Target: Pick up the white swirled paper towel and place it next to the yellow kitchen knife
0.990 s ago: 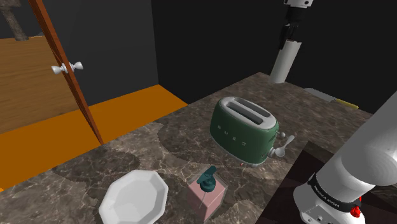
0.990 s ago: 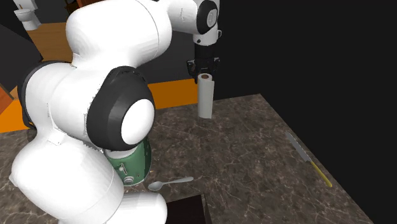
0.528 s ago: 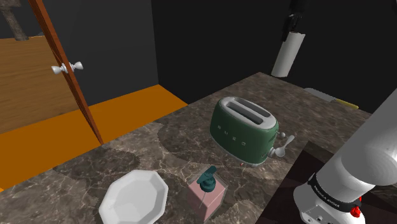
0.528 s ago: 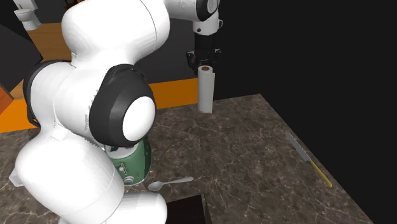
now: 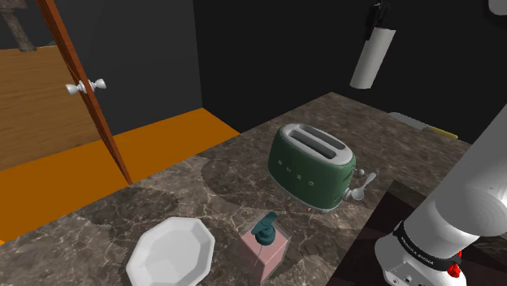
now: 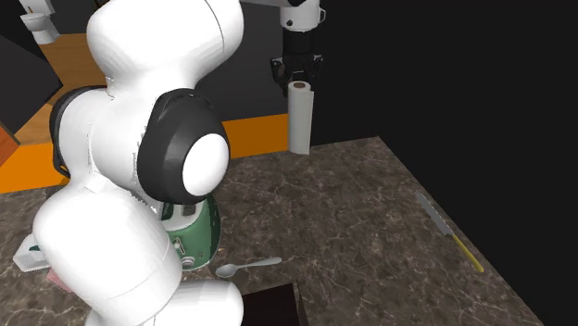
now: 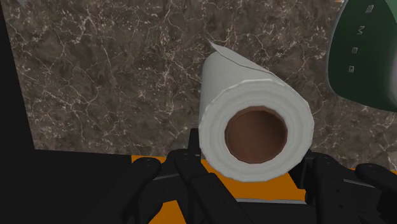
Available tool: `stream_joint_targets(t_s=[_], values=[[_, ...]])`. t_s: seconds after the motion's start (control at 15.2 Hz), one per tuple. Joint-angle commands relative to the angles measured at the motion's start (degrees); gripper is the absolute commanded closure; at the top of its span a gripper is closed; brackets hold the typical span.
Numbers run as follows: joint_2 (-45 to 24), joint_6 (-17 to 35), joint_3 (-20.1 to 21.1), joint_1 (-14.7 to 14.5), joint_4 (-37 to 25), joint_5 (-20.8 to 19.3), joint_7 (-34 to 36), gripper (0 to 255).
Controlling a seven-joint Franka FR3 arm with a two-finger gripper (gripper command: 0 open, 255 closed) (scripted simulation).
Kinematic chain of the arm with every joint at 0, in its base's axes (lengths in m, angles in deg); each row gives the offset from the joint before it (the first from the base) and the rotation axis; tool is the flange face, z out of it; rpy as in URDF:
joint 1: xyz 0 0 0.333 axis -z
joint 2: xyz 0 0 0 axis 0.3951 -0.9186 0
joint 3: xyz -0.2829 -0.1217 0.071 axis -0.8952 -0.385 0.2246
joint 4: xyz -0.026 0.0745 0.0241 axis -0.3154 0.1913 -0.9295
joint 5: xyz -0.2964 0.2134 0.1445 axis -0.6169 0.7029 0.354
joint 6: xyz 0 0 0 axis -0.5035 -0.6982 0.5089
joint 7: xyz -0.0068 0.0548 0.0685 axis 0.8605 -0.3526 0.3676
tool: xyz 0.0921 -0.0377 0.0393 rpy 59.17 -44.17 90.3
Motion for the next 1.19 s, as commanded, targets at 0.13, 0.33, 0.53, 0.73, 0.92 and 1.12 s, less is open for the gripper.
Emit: stream_joint_targets(t_s=[0.13,0.33,0.53,0.73,0.92,1.12], values=[[-1.78,-3.66,-0.37,0.60,-5.15,0.96,-0.57,255],[1.35,-0.92,-1.57,1.75,0.35,-0.67,-3.41,255],[3.70,1.45,-3.00,3.15,4.77,-1.96,-6.46,255],[5.34,3.59,-4.67,4.70,8.30,-2.94,-9.75,255],[6.30,5.57,-6.53,6.39,11.05,-3.60,-13.30,255],[6.55,7.42,-8.59,8.18,13.09,-3.88,-17.11,255]])
